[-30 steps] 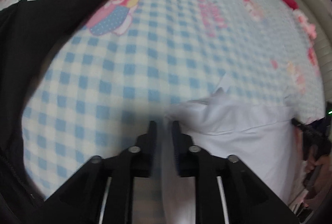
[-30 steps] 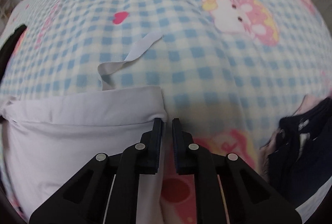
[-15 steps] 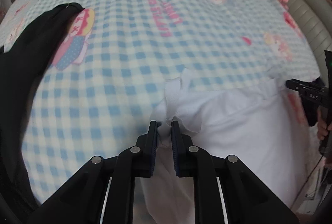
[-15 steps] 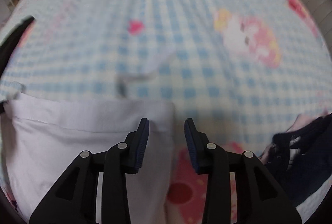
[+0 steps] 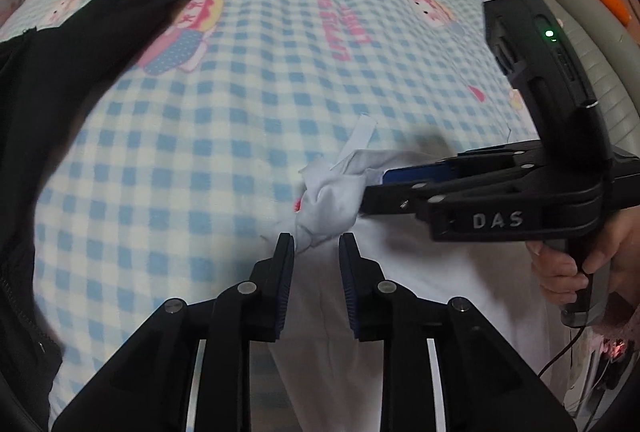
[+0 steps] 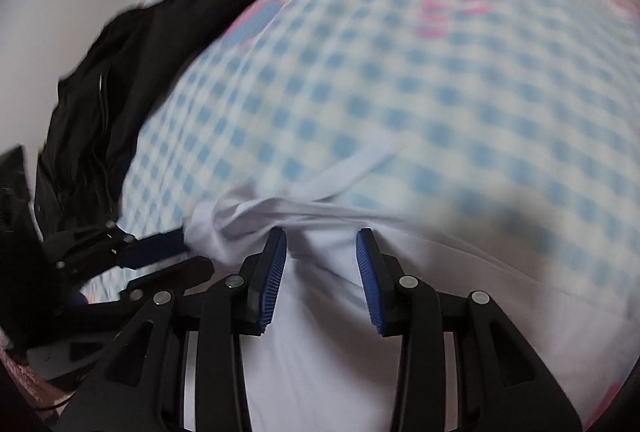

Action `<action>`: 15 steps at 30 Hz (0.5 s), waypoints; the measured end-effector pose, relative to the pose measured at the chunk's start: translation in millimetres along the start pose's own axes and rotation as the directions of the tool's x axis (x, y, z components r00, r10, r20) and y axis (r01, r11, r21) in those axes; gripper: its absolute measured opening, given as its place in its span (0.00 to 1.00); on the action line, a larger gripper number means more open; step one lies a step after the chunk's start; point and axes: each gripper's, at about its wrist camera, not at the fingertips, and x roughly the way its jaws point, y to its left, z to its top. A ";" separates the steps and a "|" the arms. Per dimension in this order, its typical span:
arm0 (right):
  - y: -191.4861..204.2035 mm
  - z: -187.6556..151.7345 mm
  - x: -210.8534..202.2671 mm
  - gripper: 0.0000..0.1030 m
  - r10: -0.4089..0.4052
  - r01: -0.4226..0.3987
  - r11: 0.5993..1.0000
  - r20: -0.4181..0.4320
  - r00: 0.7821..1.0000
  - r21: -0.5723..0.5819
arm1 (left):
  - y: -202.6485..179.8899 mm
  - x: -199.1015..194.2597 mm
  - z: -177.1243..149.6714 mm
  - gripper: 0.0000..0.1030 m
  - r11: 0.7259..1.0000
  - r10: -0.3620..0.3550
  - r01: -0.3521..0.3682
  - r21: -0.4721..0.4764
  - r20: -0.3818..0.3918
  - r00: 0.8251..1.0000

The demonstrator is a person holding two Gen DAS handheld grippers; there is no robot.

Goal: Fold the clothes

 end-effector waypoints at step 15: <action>-28.2 -14.8 -53.1 0.36 -0.183 0.154 0.973 0.168 0.969 0.173 | 28.5 44.5 36.0 0.45 0.996 0.040 -0.043 -0.084 -0.038 0.998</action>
